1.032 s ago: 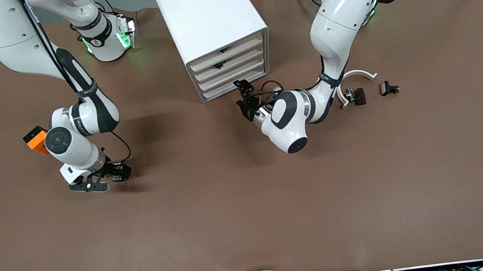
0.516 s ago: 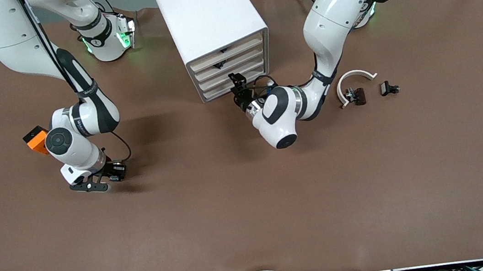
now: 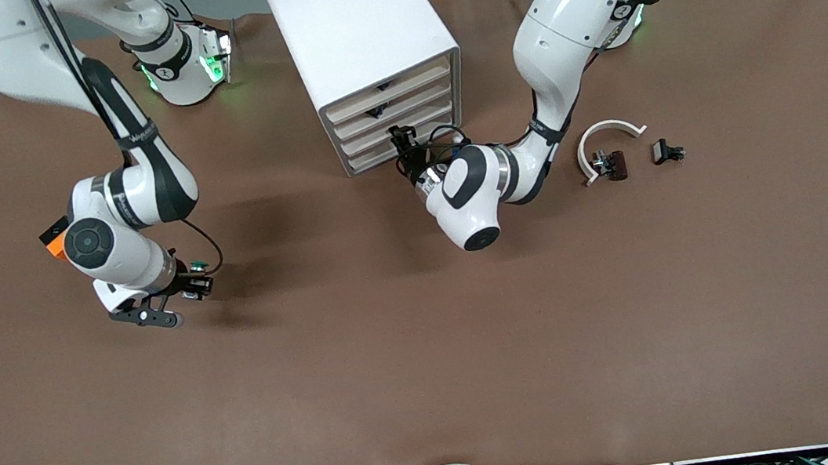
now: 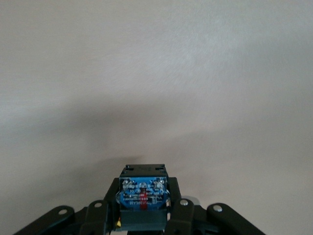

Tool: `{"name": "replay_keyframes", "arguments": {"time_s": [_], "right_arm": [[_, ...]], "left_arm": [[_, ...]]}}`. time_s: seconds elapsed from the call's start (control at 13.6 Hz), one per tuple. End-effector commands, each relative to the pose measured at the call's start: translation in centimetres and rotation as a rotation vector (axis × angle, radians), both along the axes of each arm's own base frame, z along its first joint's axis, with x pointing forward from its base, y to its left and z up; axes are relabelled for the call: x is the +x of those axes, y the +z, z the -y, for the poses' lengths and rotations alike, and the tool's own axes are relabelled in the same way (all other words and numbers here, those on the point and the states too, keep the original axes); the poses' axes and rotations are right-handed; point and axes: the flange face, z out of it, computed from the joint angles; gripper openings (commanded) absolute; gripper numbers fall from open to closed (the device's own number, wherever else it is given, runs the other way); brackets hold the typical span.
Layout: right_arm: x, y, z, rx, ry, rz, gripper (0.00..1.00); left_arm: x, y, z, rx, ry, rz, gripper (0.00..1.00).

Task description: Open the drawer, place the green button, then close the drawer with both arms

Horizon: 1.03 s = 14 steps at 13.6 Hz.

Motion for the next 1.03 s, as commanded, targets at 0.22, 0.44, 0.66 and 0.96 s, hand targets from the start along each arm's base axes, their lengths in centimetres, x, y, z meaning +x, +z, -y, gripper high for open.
{"name": "replay_keyframes", "arguments": {"time_s": [0.22, 0.44, 0.66, 0.96], "right_arm": [[-3.9, 5.9, -9.9, 0.017, -0.181, -0.014, 0.00], [-5.3, 6.3, -15.1, 0.014, -0.252, 0.004, 0.00], [-6.3, 6.8, -18.2, 0.016, -0.291, 0.017, 0.00], [-7.5, 8.0, -22.3, 0.027, -0.349, 0.040, 0.00]], "left_arm": [[0.2, -1.3, -0.3, 0.008, 0.006, -0.021, 0.00], [2.7, -0.4, -1.2, -0.008, 0.034, 0.022, 0.00], [6.4, 0.8, -3.4, -0.036, 0.084, 0.069, 0.00], [8.4, 1.5, -4.7, -0.063, 0.106, 0.098, 0.00]]}}
